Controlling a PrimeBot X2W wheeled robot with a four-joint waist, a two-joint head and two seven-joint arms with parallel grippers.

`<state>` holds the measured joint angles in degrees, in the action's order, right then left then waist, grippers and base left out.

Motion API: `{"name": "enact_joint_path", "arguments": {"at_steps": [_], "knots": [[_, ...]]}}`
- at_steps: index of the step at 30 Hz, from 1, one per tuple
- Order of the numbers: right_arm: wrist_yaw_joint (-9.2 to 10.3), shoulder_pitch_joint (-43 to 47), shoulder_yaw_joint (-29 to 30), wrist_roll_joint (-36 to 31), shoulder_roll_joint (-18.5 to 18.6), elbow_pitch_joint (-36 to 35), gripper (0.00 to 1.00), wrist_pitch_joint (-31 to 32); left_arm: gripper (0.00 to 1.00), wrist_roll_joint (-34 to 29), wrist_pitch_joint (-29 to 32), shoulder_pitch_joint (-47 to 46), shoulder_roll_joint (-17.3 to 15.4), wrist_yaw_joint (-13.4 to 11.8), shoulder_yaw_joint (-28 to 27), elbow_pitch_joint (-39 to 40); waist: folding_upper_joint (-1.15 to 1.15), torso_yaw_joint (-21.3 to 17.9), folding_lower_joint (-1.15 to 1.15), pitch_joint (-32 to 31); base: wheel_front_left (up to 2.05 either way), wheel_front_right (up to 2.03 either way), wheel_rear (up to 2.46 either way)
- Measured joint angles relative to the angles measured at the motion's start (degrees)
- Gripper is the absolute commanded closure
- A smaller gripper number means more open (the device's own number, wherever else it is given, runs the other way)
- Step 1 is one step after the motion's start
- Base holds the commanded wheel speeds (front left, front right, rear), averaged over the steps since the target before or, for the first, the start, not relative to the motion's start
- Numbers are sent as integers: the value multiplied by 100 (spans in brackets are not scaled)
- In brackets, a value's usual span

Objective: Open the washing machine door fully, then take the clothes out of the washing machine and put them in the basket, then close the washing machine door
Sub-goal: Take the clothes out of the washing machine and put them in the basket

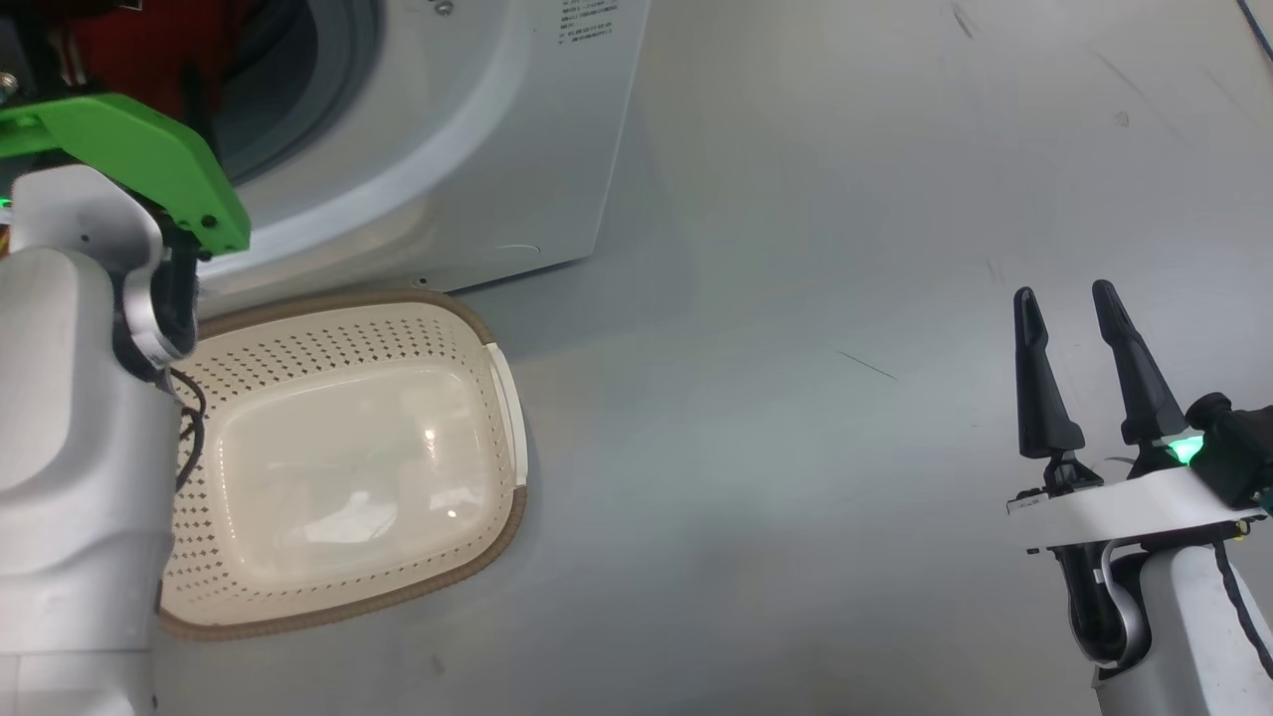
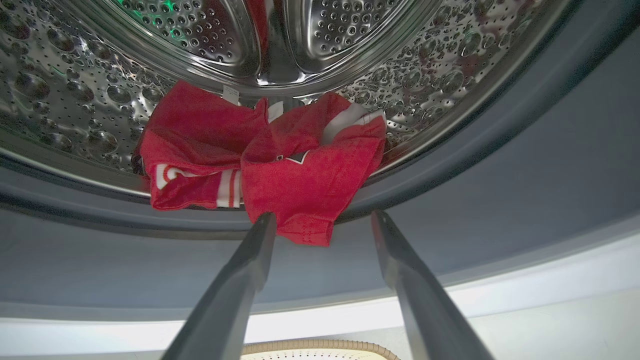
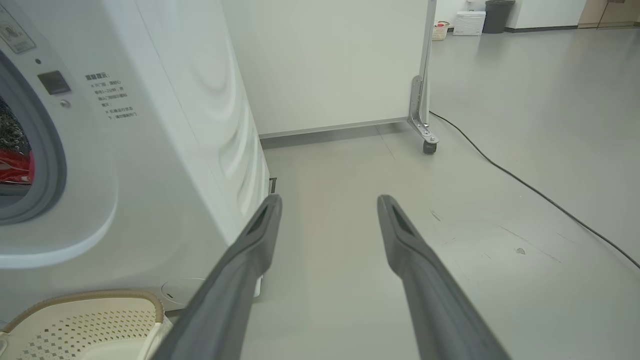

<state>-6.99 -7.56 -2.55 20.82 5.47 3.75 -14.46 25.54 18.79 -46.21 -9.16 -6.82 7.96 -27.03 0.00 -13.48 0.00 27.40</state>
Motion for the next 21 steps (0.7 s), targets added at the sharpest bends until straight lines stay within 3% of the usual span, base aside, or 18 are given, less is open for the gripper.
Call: {"name": "enact_joint_path", "arguments": {"at_steps": [21], "knots": [[0, -543, -409, 388, -5, 187, 0, -4, 0, -398, 1279, -1289, -664, 0, -402, -545, 0, -642, 0, 715, 0, 0, 0]]}}
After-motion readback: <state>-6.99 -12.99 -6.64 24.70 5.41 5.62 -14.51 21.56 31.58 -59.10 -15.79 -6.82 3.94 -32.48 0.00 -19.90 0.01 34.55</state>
